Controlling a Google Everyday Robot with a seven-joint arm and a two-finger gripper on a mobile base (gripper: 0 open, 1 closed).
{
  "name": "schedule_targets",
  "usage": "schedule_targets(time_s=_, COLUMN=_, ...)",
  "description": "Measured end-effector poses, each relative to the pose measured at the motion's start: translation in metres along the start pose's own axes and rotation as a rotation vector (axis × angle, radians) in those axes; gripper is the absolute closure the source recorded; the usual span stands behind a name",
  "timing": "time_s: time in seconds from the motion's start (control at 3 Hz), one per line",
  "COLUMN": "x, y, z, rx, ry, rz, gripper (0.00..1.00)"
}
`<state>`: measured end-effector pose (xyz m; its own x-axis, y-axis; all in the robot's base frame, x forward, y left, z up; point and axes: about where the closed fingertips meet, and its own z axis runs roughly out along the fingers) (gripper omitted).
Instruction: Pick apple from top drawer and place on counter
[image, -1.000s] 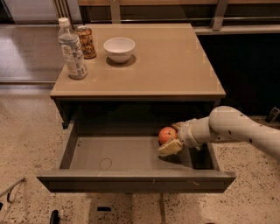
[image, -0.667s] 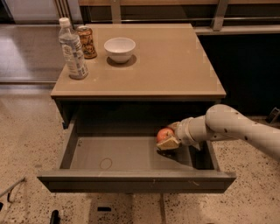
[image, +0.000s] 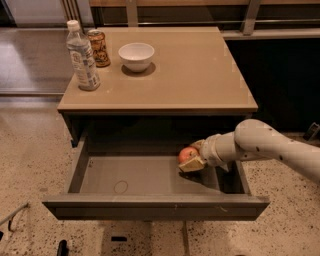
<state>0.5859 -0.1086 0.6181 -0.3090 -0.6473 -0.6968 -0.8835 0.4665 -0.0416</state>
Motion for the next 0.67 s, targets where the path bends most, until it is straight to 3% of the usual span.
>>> schedule_targets(time_s=0.33, x=-0.01, y=0.005, z=-0.01, rx=-0.015, ry=-0.012, rz=-0.009, gripper=1.0)
schedule_targets(time_s=0.67, x=-0.038, y=0.02, z=-0.039, rx=-0.053, ry=-0.034, rz=-0.027, gripper=1.0)
